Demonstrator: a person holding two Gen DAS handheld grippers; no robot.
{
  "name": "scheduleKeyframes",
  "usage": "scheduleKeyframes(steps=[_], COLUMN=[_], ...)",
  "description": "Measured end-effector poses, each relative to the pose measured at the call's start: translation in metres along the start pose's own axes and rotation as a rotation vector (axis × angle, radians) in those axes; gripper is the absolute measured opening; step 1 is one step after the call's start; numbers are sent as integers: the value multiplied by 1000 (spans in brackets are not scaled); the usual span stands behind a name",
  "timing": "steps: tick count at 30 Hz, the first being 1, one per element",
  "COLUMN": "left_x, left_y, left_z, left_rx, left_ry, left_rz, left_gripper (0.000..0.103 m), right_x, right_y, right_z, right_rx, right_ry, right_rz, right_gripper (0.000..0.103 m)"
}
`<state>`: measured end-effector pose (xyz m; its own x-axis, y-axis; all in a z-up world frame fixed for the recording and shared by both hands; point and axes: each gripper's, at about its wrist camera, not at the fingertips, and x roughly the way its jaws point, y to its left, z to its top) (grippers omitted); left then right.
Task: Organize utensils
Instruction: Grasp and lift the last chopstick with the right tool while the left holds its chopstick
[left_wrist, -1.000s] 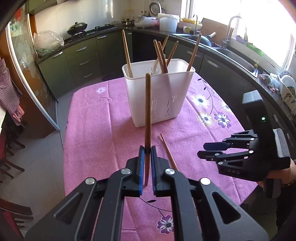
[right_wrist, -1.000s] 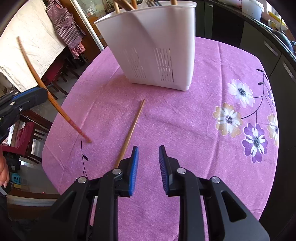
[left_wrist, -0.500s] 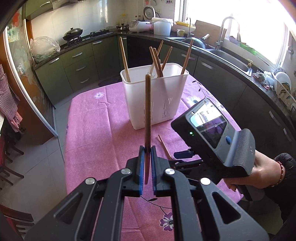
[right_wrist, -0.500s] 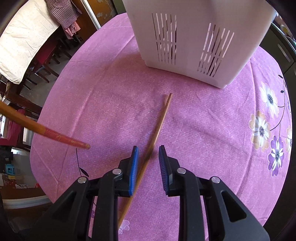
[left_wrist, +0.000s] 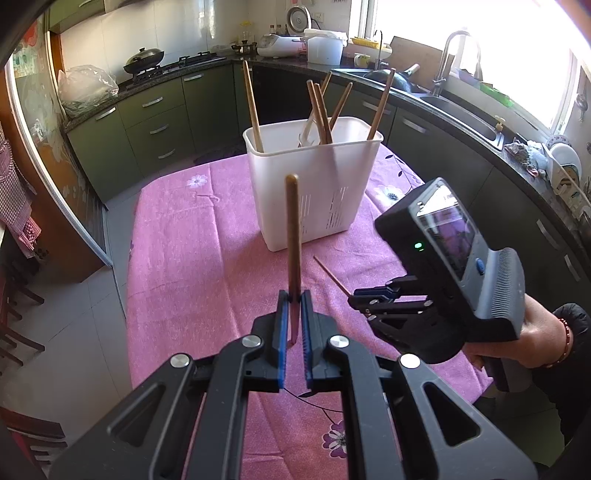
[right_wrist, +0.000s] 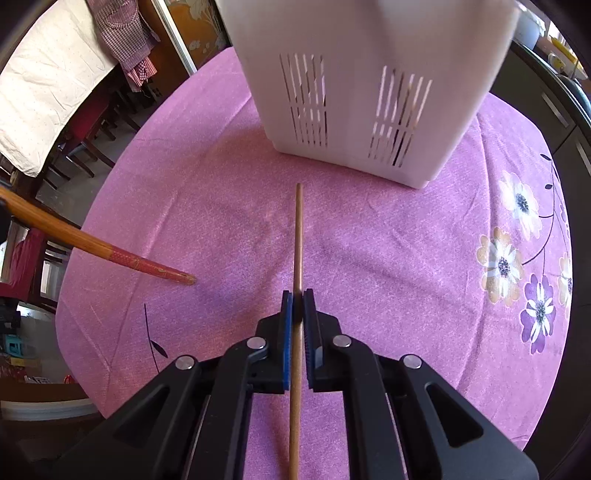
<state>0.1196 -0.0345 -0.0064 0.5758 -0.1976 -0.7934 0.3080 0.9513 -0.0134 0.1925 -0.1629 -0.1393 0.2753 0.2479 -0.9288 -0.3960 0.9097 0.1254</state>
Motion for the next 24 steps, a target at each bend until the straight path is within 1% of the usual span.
scheduleKeyframes(steps=[4,7,12,15,18,24], left_x=[-2,-3,-3,-5,-7,-13], left_y=[1,2,4,3,0,-3], left_z=[0,0,-1,-1,2,8], left_rx=[0,0,-1,2,9,20], left_ry=[-6,-5,-4,-6,-13,-27], left_rz=[1,1,3,5,7,11], left_gripper=[7,7,7,7,7,7], right_x=[-42,-72,-118,-133,-142,-141], right_y=[-8,-16,-27,-28,-35,-38], right_z=[-10,-22,-44,-49,-53,-56], right_rx=[26,35,47,53,57,56], right_ry=[-102,-159,-253,-289,-301,-309], right_rz=[31,62,70,79,83,101], right_gripper=[7,7,6,6,6,6])
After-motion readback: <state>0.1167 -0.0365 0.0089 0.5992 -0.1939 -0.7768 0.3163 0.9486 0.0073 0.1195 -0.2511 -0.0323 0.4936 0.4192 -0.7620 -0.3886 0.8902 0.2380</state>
